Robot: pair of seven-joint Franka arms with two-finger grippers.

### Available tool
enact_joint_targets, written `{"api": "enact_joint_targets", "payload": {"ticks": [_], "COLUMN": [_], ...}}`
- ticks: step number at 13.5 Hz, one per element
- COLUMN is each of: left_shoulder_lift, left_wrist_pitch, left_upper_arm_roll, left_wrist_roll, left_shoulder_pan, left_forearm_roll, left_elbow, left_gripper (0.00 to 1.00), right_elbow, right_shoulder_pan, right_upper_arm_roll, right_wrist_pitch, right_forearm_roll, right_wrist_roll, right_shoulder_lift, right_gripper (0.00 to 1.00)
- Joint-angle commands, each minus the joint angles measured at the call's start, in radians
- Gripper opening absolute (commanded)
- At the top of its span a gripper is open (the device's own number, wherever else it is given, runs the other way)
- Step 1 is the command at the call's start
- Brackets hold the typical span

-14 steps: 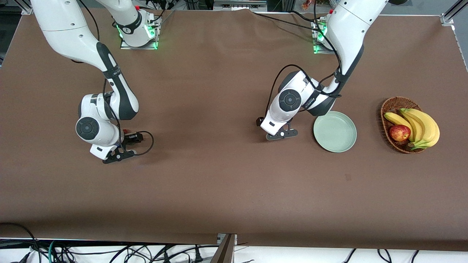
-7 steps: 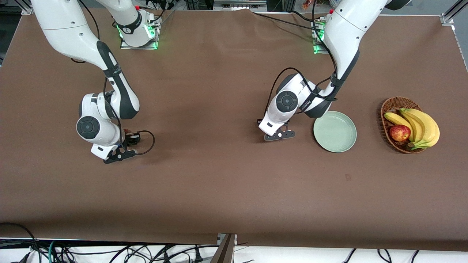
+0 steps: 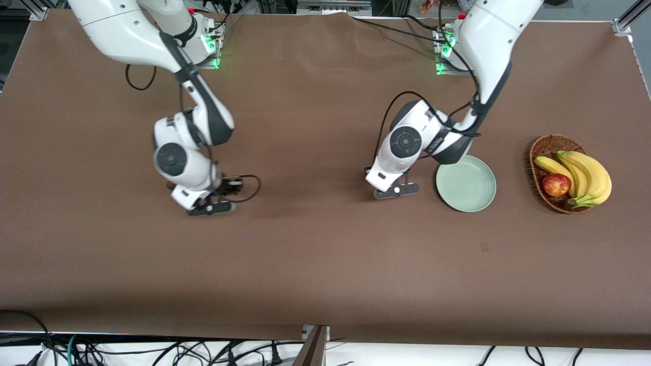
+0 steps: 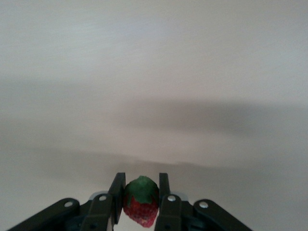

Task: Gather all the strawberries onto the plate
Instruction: 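Carry the strawberry over the plate while the right gripper grasps another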

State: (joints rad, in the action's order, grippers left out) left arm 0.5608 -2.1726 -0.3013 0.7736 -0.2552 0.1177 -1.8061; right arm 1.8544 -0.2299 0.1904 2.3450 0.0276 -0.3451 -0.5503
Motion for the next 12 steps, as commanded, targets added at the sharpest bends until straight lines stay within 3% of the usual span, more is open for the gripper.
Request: {"api": "enact_joint_targets", "payload": {"ticks": [1, 5, 8, 12], "left_shoulder_lift": [-0.082, -0.128, -0.119, -0.096], "left_wrist_pitch": [0.132, 0.177, 0.172, 0.091], "left_upper_arm_roll": [-0.002, -0.009, -0.009, -0.010], "left_wrist_roll": [-0.138, -0.486, -0.705, -0.790], "left_shoulder_pan": [0.091, 0.269, 0.368, 0.445], "left_forearm_roll": [0.025, 0.025, 0.025, 0.025], "left_elbow": [0.002, -0.007, -0.021, -0.087], "left_gripper": [0.13, 0.14, 0.17, 0.19], "right_elbow": [-0.081, -0.356, -0.539, -0.580], "right_shoulder_pan": [-0.115, -0.333, -0.449, -0.502], "right_upper_arm_roll": [0.017, 0.018, 0.017, 0.017], "right_wrist_pitch": [-0.001, 0.000, 0.037, 0.219], "right_forearm_roll": [-0.012, -0.012, -0.011, -0.012], "right_wrist_roll": [-0.269, -0.659, -0.773, -0.804], "right_shoulder_lift": [-0.040, -0.212, -0.336, -0.427], "right_gripper": [0.00, 0.00, 0.00, 0.00]}}
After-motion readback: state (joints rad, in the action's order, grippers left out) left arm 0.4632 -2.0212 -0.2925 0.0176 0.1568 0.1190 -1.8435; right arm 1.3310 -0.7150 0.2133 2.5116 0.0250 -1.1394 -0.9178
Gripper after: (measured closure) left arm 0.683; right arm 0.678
